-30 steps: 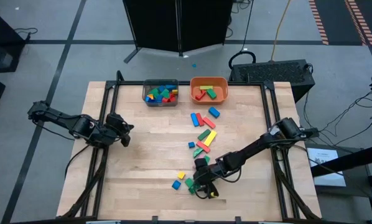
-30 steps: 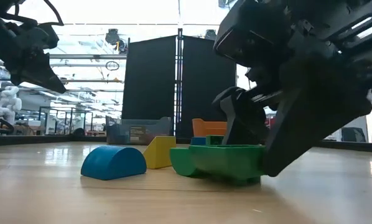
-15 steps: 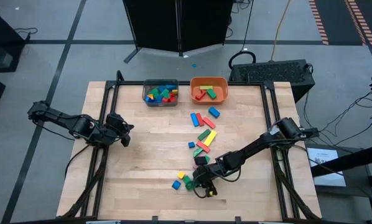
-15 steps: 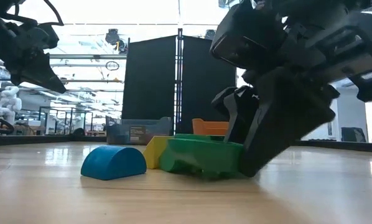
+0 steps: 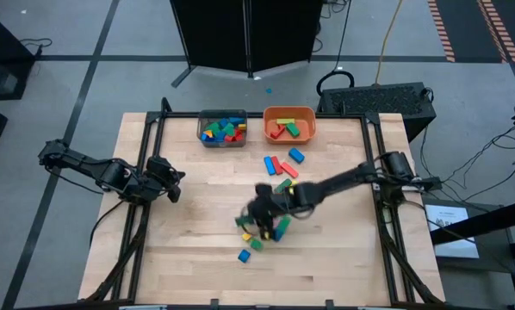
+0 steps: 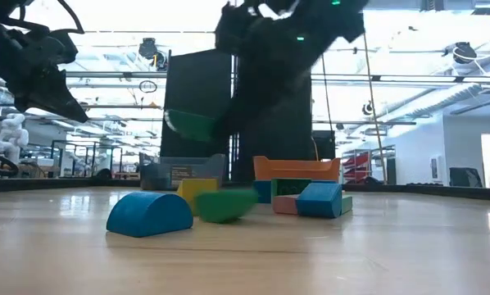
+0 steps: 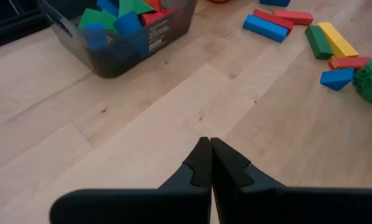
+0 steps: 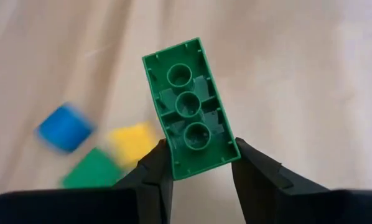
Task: Sort blocks by size
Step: Put the small green game piece into the black bin, then put the small yellow block into the black bin
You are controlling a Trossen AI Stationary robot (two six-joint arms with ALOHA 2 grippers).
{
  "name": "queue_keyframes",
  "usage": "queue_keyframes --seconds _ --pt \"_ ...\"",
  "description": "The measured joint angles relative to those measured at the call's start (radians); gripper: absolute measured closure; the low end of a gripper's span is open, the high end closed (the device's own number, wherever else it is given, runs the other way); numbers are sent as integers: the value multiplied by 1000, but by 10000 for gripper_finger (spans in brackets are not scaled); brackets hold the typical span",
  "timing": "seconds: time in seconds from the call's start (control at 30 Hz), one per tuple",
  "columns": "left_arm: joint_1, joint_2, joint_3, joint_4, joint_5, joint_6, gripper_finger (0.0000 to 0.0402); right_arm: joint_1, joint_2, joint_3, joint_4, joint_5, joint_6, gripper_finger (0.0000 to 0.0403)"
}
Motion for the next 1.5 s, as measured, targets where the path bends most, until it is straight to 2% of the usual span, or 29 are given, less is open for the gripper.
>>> queue_keyframes --seconds 0.2,0.43,0.6,0.67,0.8,0.9,0.97,1.13,1.23,1.33,1.5 --pt "0 0 0 0 -16 0 401 -177 0 157 -2 55 -37 288" --pt "0 0 0 0 -31 0 401 -409 6 326 30 197 -19 288" --pt "0 0 0 0 -32 0 401 -548 40 385 33 187 86 288" --pt "0 1 0 0 -36 0 401 -582 68 406 35 128 110 288" --pt "0 4 0 0 -42 0 401 -612 147 452 29 35 150 288" --pt "0 7 0 0 -42 0 401 -615 218 504 18 8 115 287" --pt "0 7 0 0 -43 0 401 -612 252 548 -12 8 90 264" --pt "0 7 0 0 -43 0 401 -615 309 667 -144 6 88 157" --pt "0 7 0 1 -43 0 401 -617 314 693 -205 4 71 116" --pt "0 7 0 1 -42 0 401 -614 303 733 -290 -105 55 108" --pt "0 7 0 1 -43 0 401 -536 254 800 -518 -469 34 135"
